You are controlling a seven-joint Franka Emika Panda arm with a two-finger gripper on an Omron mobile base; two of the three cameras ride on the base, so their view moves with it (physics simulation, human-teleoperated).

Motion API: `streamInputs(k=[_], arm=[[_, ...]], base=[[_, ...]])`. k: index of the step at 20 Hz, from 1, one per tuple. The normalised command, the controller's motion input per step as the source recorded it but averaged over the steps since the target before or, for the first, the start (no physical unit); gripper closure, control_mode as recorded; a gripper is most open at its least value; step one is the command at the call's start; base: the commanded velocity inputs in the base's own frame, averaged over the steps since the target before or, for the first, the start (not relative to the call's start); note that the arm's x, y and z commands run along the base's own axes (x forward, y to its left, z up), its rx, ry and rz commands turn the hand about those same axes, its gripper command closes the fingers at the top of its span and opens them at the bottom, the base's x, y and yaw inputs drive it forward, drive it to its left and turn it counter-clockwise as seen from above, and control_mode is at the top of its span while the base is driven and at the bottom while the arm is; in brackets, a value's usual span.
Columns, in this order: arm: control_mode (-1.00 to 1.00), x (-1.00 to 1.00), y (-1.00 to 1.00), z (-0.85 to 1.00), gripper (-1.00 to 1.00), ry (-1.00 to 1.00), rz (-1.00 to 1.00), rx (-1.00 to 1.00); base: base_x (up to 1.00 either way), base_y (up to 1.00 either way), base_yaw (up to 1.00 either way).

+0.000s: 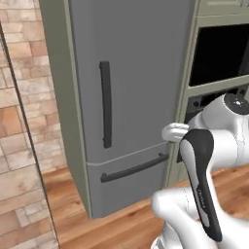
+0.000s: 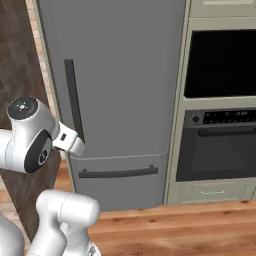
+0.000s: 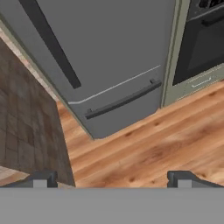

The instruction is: Place one of the steaks on the plate and the other in the bowl. Then place the bowl in the fridge.

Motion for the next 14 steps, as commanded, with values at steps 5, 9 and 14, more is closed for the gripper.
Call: streamInputs(k=[5, 9, 14], arm=[[1.00, 0.00, 0.00, 0.00, -1.00, 0.00, 0.00, 0.00], [1.00, 0.00, 0.00, 0.00, -1.00, 0.00, 0.00, 0.00], [1.00, 0.00, 0.00, 0.00, -1.00, 0.00, 0.00, 0.00]], base=[[0.00, 0.60, -0.33], [0.02, 0.55, -0.14], [0.28, 0.42, -0.04]])
